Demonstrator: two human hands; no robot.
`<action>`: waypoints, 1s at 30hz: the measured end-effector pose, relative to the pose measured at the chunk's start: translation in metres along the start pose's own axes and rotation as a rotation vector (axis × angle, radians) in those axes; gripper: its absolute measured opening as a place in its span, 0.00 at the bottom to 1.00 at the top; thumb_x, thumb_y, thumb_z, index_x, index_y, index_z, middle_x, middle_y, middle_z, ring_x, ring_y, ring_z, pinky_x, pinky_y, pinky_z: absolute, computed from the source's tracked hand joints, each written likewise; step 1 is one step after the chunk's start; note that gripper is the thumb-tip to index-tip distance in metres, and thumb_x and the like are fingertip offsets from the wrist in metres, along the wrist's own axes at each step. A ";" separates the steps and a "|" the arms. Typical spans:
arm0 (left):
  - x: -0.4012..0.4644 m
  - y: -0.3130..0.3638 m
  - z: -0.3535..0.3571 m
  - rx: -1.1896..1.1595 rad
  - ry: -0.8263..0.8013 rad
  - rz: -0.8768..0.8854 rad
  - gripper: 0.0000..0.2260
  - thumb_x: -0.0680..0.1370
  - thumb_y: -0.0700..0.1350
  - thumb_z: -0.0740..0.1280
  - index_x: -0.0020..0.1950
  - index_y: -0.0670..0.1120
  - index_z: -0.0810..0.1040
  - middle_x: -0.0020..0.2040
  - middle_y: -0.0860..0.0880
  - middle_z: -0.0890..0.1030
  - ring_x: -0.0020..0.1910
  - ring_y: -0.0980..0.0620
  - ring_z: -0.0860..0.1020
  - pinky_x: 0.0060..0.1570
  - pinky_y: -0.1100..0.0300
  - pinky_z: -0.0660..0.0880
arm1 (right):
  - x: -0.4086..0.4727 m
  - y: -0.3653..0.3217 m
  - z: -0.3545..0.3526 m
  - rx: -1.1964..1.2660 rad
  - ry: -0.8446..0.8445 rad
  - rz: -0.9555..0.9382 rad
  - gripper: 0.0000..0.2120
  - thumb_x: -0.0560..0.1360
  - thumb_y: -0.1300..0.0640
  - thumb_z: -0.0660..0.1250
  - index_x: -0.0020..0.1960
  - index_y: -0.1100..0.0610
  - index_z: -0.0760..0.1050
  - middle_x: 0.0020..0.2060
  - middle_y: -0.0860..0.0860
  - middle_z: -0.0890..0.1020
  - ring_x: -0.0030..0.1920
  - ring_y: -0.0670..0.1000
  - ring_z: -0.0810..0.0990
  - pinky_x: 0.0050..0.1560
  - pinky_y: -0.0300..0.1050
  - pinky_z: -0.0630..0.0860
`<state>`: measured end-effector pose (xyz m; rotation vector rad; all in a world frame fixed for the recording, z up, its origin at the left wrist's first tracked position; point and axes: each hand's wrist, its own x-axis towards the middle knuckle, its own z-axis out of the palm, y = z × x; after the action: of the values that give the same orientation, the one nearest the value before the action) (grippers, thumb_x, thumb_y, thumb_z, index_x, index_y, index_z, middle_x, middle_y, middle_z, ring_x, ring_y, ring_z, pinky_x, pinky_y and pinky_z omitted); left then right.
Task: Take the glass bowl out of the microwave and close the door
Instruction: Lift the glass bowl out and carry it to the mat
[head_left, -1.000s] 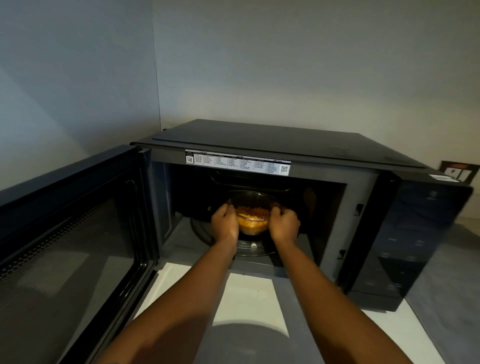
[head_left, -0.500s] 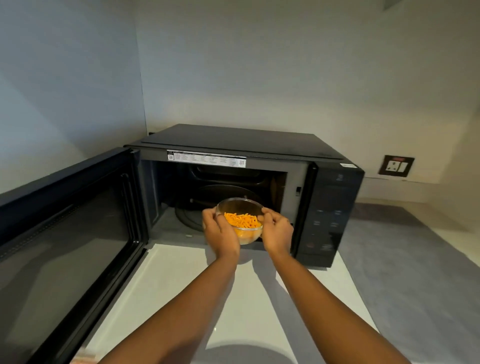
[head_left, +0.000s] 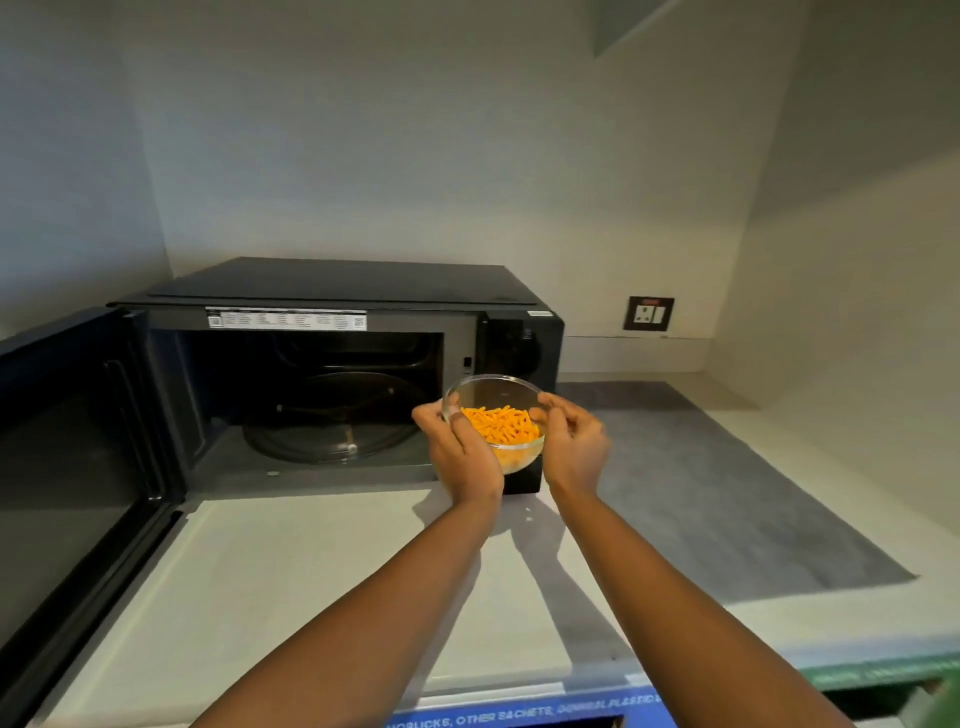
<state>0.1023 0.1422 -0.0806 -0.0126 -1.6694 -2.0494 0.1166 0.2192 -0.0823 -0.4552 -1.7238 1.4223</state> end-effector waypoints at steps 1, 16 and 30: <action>-0.005 0.000 0.006 -0.001 -0.026 -0.002 0.06 0.82 0.40 0.50 0.54 0.41 0.64 0.48 0.47 0.73 0.41 0.53 0.72 0.27 0.77 0.68 | 0.002 0.000 -0.007 -0.005 0.026 -0.004 0.11 0.74 0.60 0.61 0.52 0.59 0.80 0.47 0.56 0.84 0.43 0.48 0.79 0.41 0.34 0.74; -0.066 -0.022 0.102 0.036 -0.426 -0.043 0.04 0.82 0.44 0.51 0.49 0.45 0.62 0.43 0.48 0.72 0.37 0.54 0.71 0.29 0.74 0.65 | 0.053 0.037 -0.109 -0.087 0.323 0.052 0.12 0.73 0.61 0.60 0.50 0.59 0.81 0.44 0.61 0.85 0.46 0.58 0.82 0.52 0.56 0.78; -0.051 -0.111 0.193 0.136 -0.790 -0.243 0.05 0.81 0.44 0.54 0.53 0.45 0.66 0.59 0.37 0.76 0.58 0.37 0.73 0.61 0.44 0.71 | 0.120 0.110 -0.132 -0.216 0.482 0.127 0.12 0.73 0.63 0.59 0.51 0.60 0.80 0.44 0.58 0.84 0.43 0.54 0.80 0.42 0.38 0.72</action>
<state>0.0489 0.3532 -0.1499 -0.6846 -2.3603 -2.2584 0.1248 0.4209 -0.1397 -0.9563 -1.4719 1.0963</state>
